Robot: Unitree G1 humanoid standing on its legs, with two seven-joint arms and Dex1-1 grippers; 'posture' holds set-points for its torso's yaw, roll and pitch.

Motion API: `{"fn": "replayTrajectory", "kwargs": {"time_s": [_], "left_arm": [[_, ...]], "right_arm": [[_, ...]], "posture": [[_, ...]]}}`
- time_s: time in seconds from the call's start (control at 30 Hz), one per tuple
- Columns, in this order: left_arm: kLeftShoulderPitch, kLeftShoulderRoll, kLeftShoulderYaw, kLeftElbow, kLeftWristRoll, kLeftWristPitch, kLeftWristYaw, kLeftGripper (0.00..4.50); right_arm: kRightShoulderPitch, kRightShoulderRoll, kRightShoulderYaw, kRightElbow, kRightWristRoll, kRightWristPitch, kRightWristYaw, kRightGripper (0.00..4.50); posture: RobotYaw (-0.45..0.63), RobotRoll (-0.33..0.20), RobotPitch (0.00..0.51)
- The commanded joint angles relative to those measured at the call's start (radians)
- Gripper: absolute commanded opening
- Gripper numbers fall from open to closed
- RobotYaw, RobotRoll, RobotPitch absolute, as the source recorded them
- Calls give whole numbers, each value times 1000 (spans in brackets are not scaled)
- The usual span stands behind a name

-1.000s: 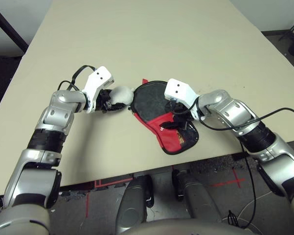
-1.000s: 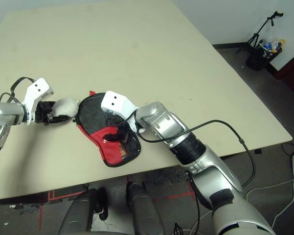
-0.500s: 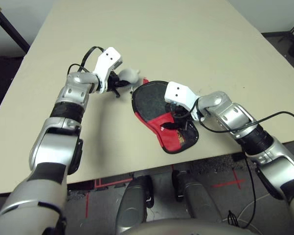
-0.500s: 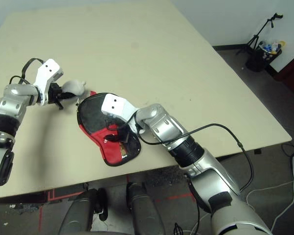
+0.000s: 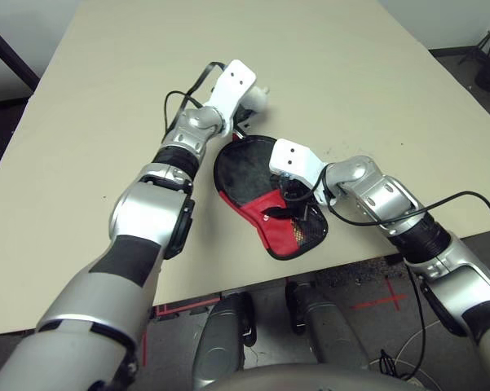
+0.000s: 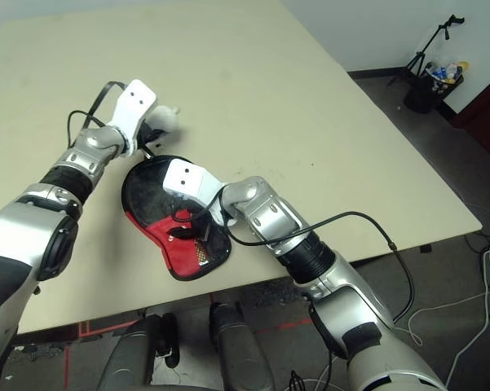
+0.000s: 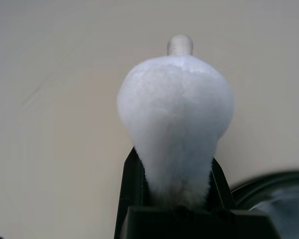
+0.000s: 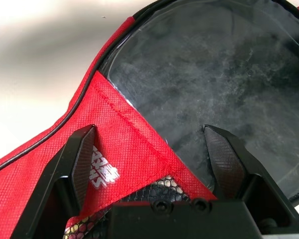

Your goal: Store the ping-pong paddle in its case and zip it.

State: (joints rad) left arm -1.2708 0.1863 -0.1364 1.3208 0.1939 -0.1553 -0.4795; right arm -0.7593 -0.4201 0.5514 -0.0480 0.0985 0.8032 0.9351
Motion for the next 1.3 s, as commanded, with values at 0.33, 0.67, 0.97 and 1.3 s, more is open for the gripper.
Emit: {"fn": "replayTrajectory", "kwargs": {"time_s": [0.33, 0.67, 0.97, 1.3], "left_arm": [[80, -75, -12, -46, 0, -47, -250, 494], [54, 11, 65, -103, -72, -19, -291, 2891], [27, 47, 185, -285, -280, 165, -506, 4468], [151, 75, 149, -579, -344, 359, -572, 4468]], "right_arm": [[26, 30, 18, 91, -19, 18, 1, 4500], [3, 56, -1, 153, -27, -22, 2, 4500], [12, 41, -33, 159, -24, -19, -5, 4500], [-31, 19, -109, 183, -2, -1, 4, 4500]], "posture": [[-90, 0, 214], [-70, 0, 198], [-62, 0, 181], [-53, 0, 164]]}}
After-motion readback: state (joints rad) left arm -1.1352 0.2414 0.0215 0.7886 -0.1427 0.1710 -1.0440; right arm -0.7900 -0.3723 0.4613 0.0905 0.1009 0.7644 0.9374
